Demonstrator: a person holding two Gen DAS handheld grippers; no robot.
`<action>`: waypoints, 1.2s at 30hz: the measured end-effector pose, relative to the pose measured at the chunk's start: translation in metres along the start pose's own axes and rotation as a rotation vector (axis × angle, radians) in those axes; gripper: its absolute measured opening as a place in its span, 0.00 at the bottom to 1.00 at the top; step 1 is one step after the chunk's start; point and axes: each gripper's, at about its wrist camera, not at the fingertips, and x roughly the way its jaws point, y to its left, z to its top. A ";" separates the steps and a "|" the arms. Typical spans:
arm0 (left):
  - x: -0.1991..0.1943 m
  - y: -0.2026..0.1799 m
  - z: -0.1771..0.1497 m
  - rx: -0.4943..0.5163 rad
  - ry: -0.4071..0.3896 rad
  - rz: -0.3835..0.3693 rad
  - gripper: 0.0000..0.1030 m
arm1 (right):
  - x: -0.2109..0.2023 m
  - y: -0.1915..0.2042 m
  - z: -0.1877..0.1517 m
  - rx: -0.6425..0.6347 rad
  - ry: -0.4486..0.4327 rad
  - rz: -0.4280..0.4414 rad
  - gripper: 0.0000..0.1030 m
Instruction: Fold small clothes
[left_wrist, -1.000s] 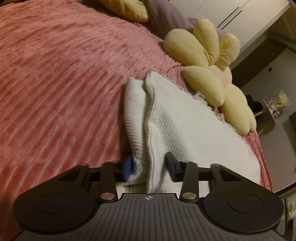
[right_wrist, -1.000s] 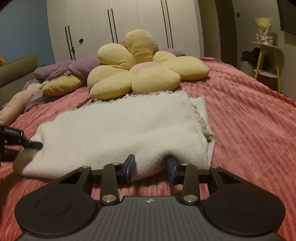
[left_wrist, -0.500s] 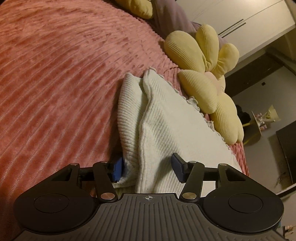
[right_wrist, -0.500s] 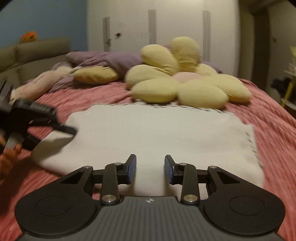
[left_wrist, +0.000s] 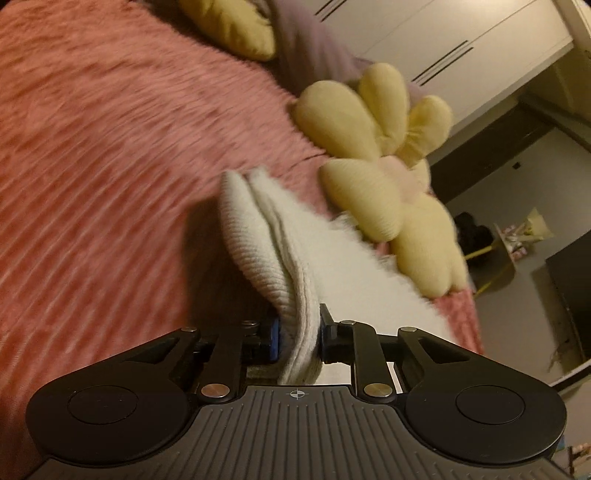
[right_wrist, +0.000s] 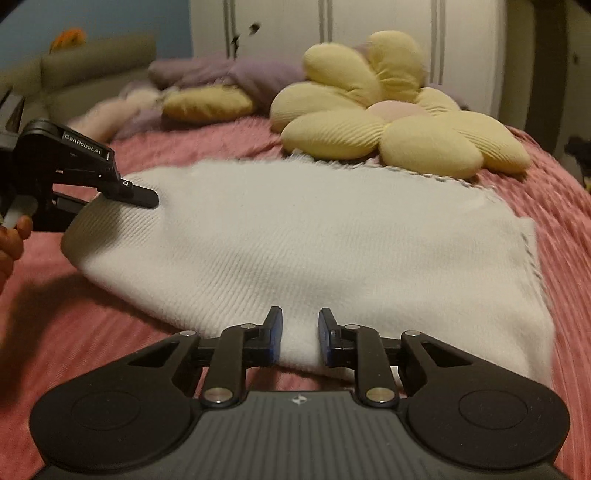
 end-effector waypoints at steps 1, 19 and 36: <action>-0.002 -0.010 0.001 0.014 -0.001 -0.006 0.21 | -0.006 -0.005 -0.002 0.021 -0.016 -0.003 0.20; 0.090 -0.143 -0.093 0.455 0.094 -0.001 0.60 | -0.045 -0.088 -0.029 0.258 -0.041 -0.106 0.20; -0.016 -0.067 -0.098 0.388 -0.063 0.268 0.87 | -0.037 -0.111 0.006 0.418 -0.070 0.045 0.45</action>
